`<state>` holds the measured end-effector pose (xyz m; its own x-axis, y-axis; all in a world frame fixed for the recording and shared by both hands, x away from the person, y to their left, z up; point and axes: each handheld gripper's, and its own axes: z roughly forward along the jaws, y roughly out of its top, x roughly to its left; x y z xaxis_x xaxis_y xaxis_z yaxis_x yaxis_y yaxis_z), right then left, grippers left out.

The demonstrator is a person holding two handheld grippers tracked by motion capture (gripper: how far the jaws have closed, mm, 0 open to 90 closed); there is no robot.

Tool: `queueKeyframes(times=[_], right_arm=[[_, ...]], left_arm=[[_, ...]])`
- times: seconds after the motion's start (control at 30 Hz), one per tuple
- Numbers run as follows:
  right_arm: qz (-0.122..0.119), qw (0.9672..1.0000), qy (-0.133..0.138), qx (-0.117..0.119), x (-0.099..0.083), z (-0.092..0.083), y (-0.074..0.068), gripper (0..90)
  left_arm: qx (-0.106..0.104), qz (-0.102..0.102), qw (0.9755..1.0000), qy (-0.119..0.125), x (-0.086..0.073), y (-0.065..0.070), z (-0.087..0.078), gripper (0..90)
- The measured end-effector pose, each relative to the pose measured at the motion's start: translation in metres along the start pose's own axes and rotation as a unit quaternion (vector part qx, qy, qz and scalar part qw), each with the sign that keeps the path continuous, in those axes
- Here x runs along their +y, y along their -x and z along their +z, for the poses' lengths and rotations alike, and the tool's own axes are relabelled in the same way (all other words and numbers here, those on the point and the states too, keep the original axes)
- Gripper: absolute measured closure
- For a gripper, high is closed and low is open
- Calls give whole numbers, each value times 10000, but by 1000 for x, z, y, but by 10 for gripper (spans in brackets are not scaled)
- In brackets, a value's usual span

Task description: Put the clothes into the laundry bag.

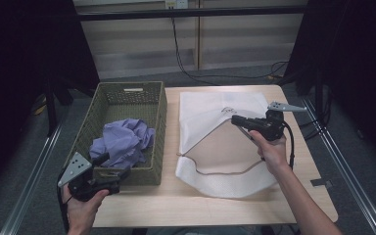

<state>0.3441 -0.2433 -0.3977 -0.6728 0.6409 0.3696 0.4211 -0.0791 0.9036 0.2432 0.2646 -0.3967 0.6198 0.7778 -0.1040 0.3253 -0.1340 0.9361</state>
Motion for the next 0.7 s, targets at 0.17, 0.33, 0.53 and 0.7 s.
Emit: queueKeyframes(times=[0.17, 0.33, 0.53, 0.7], right_arm=[[-25, 10000, -40, -13, -1, -2, 1, 884], [-17, 10000, -37, -22, -1, -3, 1, 885], [-25, 9999, -103, 3, -3, 0, 2, 884], [-37, 9999, -96, 1, -3, -1, 1, 884]], left_arm=[[130, 114, 9989, -426, 16, -26, 17, 129], [223, -91, 9975, -658, 27, -49, 38, 126], [231, 182, 9958, -872, 44, -54, 55, 112], [222, 227, 9948, -970, 53, -62, 73, 114]])
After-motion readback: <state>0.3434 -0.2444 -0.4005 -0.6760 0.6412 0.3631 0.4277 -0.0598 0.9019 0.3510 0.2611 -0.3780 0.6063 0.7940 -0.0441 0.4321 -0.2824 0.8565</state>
